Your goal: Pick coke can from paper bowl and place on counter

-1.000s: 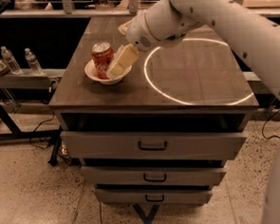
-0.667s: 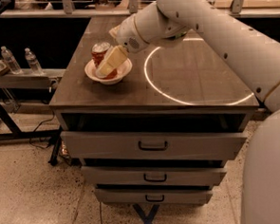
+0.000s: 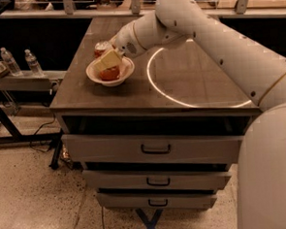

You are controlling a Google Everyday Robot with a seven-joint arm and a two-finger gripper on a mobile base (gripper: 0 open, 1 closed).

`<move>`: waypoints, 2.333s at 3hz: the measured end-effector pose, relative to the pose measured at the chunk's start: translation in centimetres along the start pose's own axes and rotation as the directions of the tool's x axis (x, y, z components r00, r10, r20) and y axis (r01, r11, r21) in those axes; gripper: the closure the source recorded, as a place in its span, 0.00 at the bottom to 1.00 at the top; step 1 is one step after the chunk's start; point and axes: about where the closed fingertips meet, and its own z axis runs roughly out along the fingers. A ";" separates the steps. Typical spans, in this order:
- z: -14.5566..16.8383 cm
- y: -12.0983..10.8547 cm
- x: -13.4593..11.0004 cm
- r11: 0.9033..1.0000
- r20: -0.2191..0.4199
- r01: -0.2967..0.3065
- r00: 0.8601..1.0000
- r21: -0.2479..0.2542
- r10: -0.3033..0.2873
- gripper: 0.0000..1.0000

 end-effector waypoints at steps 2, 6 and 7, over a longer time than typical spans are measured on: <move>-4.9 -1.3 -2.3 0.998 0.077 -0.015 0.997 0.060 0.010 0.88; -3.3 -7.7 -7.4 0.981 0.240 0.016 0.969 0.196 -0.064 1.00; -1.7 -11.2 -8.4 0.966 0.267 0.009 0.960 0.260 -0.081 1.00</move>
Offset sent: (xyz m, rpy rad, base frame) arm -0.0033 -0.0666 0.0944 0.1369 -0.0956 -0.0872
